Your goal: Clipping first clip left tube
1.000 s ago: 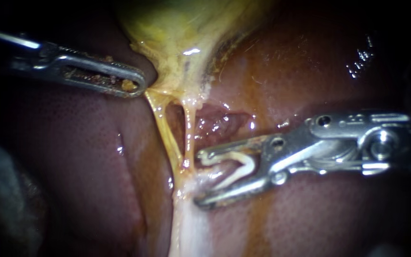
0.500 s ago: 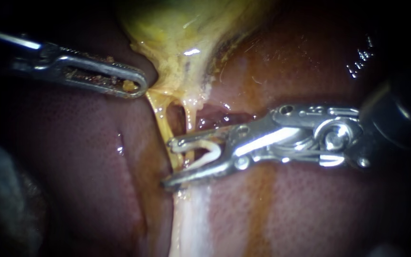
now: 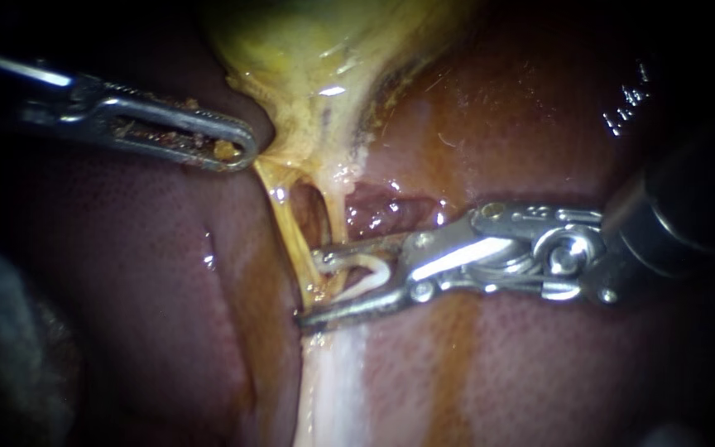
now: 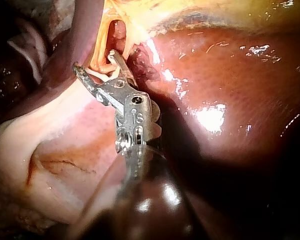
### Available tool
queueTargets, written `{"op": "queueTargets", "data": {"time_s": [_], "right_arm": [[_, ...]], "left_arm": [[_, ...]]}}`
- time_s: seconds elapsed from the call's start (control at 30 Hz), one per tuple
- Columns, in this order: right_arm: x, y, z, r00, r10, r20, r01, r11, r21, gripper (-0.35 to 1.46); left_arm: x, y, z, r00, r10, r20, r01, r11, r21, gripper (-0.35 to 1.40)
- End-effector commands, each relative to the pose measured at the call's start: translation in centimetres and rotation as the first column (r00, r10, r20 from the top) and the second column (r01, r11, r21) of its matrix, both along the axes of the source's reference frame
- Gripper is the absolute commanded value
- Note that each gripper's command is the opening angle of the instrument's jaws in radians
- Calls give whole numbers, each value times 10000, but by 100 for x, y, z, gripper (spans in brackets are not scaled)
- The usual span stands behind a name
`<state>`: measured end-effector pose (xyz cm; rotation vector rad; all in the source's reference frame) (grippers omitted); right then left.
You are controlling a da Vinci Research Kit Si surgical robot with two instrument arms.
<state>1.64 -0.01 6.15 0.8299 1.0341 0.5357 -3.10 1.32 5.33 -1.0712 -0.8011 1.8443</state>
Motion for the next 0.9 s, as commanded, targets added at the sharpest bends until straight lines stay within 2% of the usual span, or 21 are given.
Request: {"op": "queueTargets", "data": {"time_s": [0.03,0.23,0.57,0.73,0.9], "right_arm": [[2,1,2,10000,27,-19,-27,10000,-2,46],[21,2,5,9987,252,-434,-247,9996,128,47],[41,-6,-6,9969,129,-782,-106,9995,289,48],[43,-13,-23,9940,-121,-1085,169,9989,431,47],[45,-16,-50,9872,-457,-1528,553,9967,592,45]], "left_arm": [[0,0,0,10000,-2,-2,2,10000,-1,-35],[-1,0,0,10000,-8,-6,8,10000,-1,-35],[-3,0,0,10000,-36,-27,36,10000,-19,-35],[-2,0,0,10000,-36,-26,36,10000,-19,-35],[-2,0,1,10000,-29,-23,29,10000,-20,-35]]}}
